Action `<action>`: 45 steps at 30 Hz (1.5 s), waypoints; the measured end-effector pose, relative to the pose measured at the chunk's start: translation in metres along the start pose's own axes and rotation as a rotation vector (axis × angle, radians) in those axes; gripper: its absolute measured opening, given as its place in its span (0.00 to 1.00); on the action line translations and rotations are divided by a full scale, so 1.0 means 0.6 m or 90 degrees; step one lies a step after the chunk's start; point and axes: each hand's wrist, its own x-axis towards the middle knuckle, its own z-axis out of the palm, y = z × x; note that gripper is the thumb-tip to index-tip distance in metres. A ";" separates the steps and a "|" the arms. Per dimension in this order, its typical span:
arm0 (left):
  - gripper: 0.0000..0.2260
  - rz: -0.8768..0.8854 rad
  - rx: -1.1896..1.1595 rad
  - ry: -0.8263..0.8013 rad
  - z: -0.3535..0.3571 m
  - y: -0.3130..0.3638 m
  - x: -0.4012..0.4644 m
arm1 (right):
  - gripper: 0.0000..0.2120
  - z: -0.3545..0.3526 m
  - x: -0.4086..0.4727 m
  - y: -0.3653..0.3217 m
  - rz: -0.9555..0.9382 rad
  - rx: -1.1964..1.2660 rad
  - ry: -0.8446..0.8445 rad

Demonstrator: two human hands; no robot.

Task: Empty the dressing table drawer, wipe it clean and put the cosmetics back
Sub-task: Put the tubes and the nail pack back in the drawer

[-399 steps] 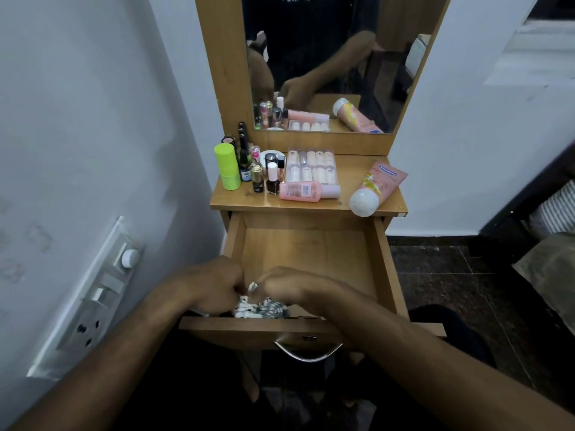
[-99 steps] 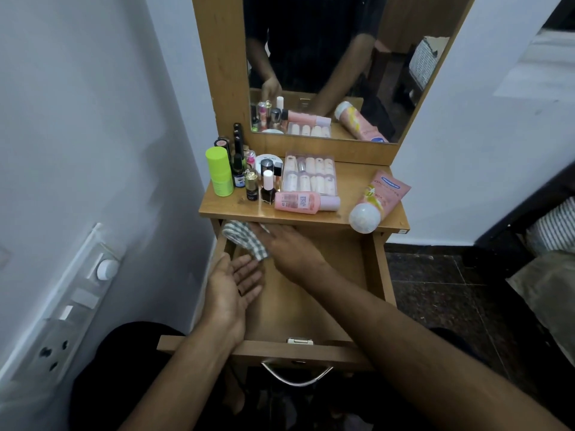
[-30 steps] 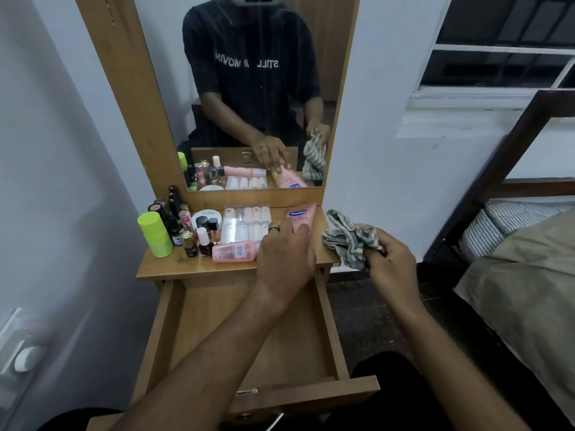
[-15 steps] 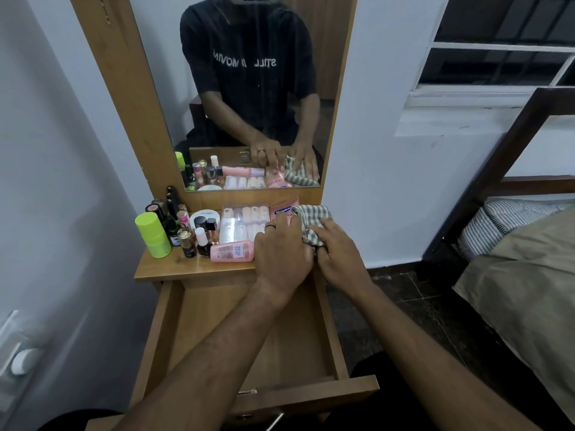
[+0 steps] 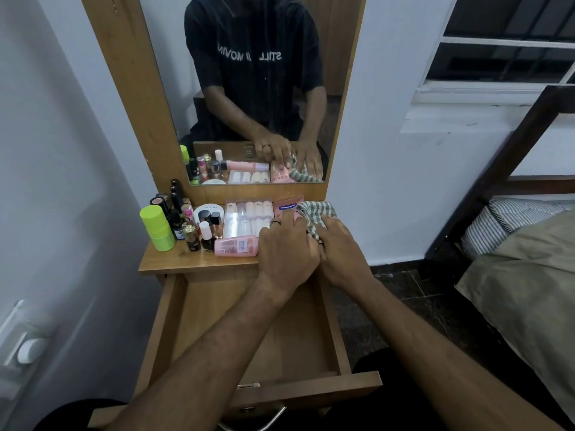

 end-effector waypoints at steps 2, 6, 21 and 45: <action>0.17 0.001 -0.009 0.001 -0.002 -0.004 -0.003 | 0.21 0.000 0.003 0.000 0.003 0.003 -0.012; 0.18 0.000 -0.010 0.010 -0.008 -0.013 -0.016 | 0.29 -0.021 0.002 -0.005 0.004 -0.005 -0.034; 0.07 -0.148 -0.317 0.059 -0.034 -0.049 -0.089 | 0.14 -0.029 -0.047 -0.081 0.031 0.062 0.147; 0.16 -0.332 -0.768 0.032 -0.097 -0.019 -0.172 | 0.24 -0.075 -0.174 -0.121 0.046 0.421 0.087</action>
